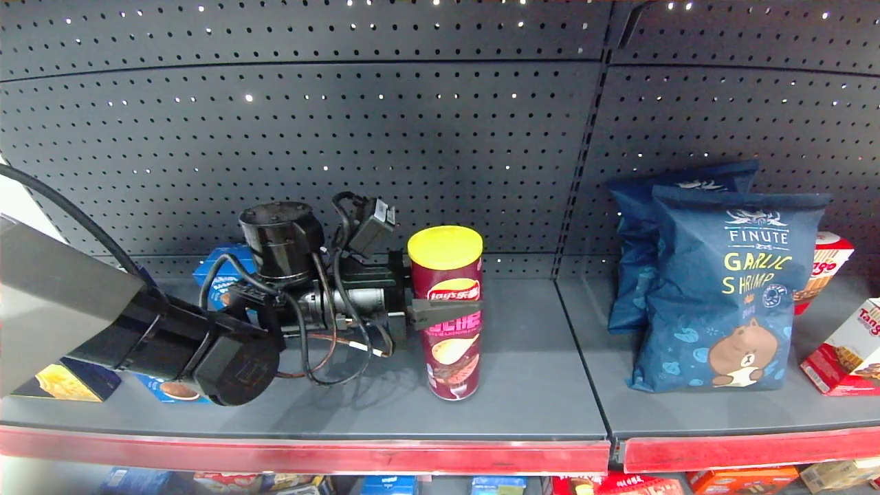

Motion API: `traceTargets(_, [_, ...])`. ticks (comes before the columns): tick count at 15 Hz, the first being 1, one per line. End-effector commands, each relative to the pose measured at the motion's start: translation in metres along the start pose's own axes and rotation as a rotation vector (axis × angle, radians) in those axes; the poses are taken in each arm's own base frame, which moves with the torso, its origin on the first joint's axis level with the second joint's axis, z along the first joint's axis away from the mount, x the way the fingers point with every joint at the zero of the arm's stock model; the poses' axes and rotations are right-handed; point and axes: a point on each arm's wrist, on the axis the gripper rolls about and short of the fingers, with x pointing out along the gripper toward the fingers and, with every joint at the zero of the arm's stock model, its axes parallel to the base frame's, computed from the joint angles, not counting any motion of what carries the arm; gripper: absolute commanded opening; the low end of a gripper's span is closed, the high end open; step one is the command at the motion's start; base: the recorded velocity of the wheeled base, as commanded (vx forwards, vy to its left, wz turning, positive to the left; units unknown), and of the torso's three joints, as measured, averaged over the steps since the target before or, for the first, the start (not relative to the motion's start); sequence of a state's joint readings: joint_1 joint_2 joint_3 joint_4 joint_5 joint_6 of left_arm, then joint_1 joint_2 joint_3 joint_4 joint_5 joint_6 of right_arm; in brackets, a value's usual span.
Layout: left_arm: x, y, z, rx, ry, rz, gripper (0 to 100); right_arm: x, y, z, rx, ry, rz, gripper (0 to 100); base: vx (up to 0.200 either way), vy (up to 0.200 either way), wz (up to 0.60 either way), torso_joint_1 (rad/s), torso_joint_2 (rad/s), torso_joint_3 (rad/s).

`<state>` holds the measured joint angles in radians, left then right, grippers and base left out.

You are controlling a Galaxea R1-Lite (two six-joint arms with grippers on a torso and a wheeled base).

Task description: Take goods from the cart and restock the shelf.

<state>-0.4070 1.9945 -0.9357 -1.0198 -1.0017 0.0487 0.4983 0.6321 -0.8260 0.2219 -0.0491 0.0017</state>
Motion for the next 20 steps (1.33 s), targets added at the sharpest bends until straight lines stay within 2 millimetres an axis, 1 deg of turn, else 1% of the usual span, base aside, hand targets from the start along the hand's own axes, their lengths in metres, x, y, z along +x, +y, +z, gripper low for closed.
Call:
traceTargets(1, [-0.002,-0.003,-0.003,-0.011,0.008,0.000,0,0.000,0.000,0.000,0.000,0.000,0.000,0,0.000,0.000,0.00,0.000,0.00,0.000])
traceTargets(7, [-0.004,-0.007,-0.013,-0.035,0.029,-0.003,0,0.000,0.000,0.001,0.000,-0.004,-0.001,0,0.000,0.000,0.00,0.000,0.00,0.000])
traceTargets(10, [-0.005,-0.008,-0.014,-0.018,0.015,-0.002,0,0.000,0.000,0.001,0.000,-0.005,-0.001,0,0.000,0.000,0.00,0.000,0.00,0.000])
traceTargets(13, [-0.005,-0.010,-0.022,-0.025,0.021,0.001,0,0.000,0.000,0.001,0.000,-0.007,-0.001,0,0.000,0.000,0.00,0.000,0.00,0.000])
traceTargets(16, [-0.004,-0.010,-0.024,-0.027,0.023,0.001,0,0.000,0.000,0.001,0.000,-0.005,-0.001,0,0.000,0.000,0.00,0.000,0.00,0.000])
traceTargets(17, [-0.004,-0.009,-0.025,-0.029,0.024,0.001,100,0.000,0.000,0.001,0.000,-0.008,-0.001,0,0.000,0.000,0.00,0.000,0.00,0.000])
traceTargets(20, [-0.004,-0.010,-0.025,-0.030,0.025,0.002,100,0.000,0.000,0.001,0.000,-0.008,-0.001,0,0.000,0.000,0.00,0.000,0.00,0.000])
